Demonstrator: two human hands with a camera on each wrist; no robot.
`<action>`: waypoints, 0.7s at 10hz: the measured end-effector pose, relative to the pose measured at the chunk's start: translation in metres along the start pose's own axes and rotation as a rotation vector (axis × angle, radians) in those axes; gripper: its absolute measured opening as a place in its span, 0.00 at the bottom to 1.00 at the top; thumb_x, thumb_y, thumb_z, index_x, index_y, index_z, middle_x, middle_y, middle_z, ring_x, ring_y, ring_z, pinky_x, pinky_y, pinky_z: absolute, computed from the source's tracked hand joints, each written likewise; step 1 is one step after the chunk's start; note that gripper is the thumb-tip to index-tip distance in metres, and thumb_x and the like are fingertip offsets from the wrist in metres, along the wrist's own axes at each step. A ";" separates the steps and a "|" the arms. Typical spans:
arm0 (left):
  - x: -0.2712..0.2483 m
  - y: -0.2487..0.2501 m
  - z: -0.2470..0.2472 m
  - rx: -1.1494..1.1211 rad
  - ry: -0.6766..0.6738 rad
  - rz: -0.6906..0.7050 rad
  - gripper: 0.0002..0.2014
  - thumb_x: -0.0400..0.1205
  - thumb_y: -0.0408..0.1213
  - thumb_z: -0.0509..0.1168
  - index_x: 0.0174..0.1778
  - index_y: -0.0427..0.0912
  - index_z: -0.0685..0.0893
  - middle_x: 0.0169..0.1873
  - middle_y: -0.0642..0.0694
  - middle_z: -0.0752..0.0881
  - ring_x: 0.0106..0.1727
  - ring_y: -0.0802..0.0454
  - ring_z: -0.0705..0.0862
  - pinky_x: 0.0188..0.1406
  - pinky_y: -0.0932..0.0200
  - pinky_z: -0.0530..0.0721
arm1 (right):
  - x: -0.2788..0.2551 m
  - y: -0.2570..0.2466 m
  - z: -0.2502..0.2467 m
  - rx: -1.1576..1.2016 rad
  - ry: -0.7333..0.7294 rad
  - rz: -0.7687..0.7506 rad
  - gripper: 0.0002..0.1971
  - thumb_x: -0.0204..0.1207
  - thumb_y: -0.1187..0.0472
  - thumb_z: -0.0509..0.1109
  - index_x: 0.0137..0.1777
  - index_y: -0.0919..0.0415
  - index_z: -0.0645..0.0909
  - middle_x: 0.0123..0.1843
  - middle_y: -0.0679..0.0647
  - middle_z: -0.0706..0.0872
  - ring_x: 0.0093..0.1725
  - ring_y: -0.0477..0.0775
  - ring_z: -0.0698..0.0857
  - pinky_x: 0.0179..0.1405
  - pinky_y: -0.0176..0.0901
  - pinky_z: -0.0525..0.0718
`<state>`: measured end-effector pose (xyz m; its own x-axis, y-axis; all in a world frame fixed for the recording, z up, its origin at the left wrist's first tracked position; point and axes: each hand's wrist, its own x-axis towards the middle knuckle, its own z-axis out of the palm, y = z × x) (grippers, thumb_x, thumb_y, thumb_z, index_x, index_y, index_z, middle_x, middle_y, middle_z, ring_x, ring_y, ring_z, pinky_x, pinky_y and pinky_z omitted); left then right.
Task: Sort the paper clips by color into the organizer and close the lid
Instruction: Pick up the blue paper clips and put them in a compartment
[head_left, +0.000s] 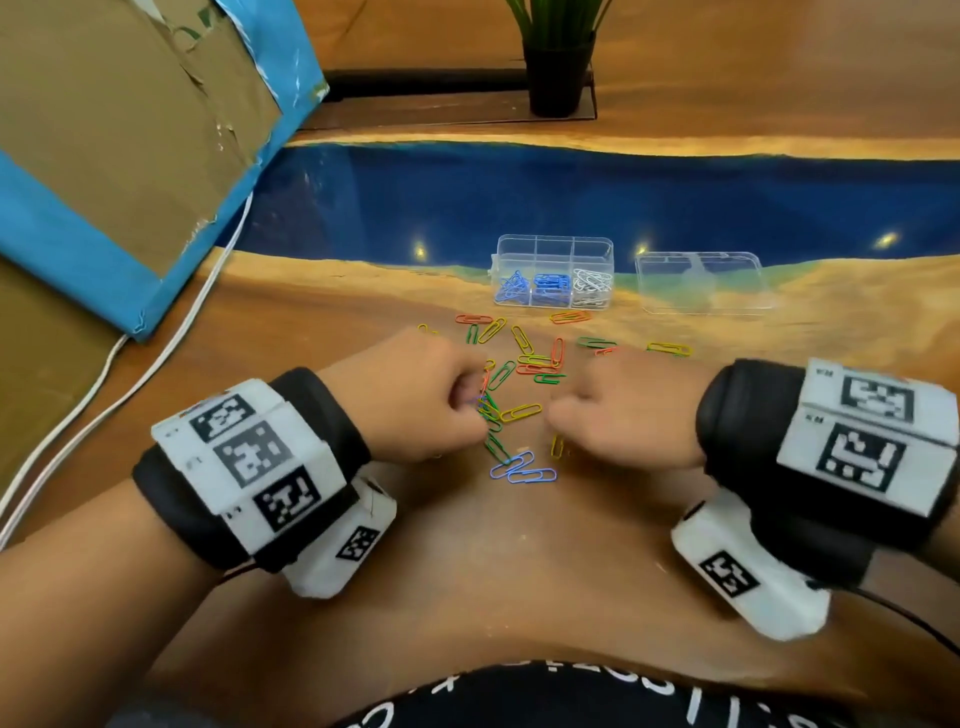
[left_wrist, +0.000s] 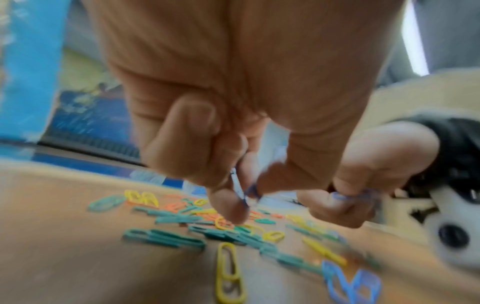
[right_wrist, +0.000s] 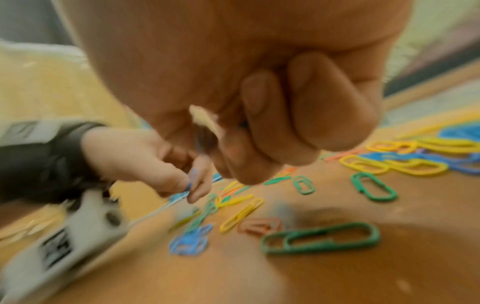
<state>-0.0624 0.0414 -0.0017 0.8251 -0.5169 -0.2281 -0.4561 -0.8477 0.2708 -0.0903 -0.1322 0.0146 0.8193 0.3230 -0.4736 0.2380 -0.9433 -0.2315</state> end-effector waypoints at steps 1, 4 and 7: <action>0.007 -0.008 -0.006 -0.195 0.040 -0.061 0.08 0.69 0.43 0.69 0.29 0.48 0.75 0.26 0.52 0.79 0.30 0.54 0.75 0.34 0.59 0.75 | 0.020 0.013 -0.012 0.374 0.007 0.063 0.19 0.82 0.57 0.52 0.28 0.56 0.64 0.23 0.50 0.71 0.23 0.49 0.66 0.16 0.32 0.65; 0.061 -0.009 -0.032 -0.913 0.083 -0.312 0.12 0.81 0.27 0.53 0.38 0.40 0.80 0.30 0.43 0.73 0.23 0.50 0.78 0.21 0.63 0.82 | 0.076 0.024 -0.058 1.143 0.076 0.194 0.07 0.78 0.63 0.59 0.38 0.58 0.69 0.27 0.54 0.75 0.17 0.46 0.72 0.12 0.28 0.71; 0.087 0.007 -0.048 -1.159 0.171 -0.470 0.07 0.83 0.35 0.59 0.38 0.43 0.78 0.49 0.45 0.81 0.49 0.50 0.82 0.55 0.53 0.85 | 0.091 0.013 -0.074 1.236 0.099 0.306 0.13 0.81 0.54 0.59 0.53 0.64 0.74 0.53 0.65 0.81 0.49 0.58 0.83 0.50 0.43 0.85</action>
<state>0.0218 -0.0042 0.0251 0.9000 -0.0989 -0.4245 0.3801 -0.2984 0.8755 0.0259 -0.1213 0.0319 0.8024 0.0490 -0.5948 -0.5645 -0.2613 -0.7830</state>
